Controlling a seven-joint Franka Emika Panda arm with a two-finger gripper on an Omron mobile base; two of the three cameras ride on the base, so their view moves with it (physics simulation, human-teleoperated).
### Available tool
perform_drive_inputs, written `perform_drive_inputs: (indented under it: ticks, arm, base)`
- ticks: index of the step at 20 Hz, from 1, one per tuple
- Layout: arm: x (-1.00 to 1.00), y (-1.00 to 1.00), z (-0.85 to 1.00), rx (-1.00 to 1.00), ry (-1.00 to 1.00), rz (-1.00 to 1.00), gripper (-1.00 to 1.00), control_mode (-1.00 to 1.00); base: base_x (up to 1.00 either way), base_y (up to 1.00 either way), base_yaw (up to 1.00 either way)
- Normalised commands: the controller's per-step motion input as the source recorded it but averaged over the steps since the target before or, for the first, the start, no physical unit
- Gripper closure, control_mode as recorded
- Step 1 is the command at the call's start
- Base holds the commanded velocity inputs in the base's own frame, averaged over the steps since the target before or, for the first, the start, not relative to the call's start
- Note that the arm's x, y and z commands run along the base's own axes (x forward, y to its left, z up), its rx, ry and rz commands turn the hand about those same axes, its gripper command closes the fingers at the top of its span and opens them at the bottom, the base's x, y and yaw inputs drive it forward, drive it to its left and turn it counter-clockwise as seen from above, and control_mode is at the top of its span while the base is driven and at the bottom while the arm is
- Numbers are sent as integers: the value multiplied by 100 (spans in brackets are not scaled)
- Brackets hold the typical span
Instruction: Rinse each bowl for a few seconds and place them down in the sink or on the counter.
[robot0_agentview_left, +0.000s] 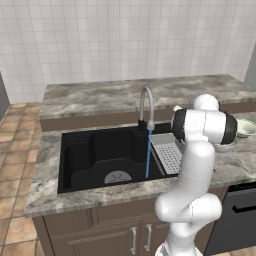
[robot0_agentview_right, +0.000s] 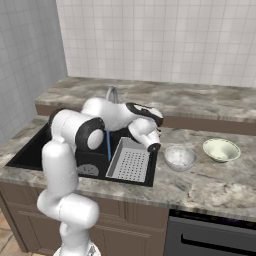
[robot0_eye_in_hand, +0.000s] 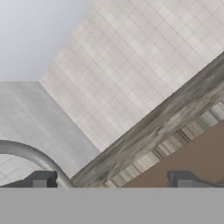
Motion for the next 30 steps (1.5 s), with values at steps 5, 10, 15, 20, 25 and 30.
perform_drive_inputs:
  ticks: [5,10,15,20,25,30]
  arm:
    - [-99,-16,50,-3,-20,5,-100,-100]
    - [-70,-6,70,-26,-3,24,-100,-100]
    - [-63,-7,50,-23,3,23,-100,-100]
    - [-56,-8,33,-20,16,21,-100,-100]
    - [-49,-16,22,-22,21,18,-100,-100]
    - [-42,-14,23,-30,24,15,-100,-100]
  base:
    - [0,0,0]
    - [0,0,0]
    - [0,0,0]
    - [0,0,0]
    - [0,0,0]
    - [0,0,0]
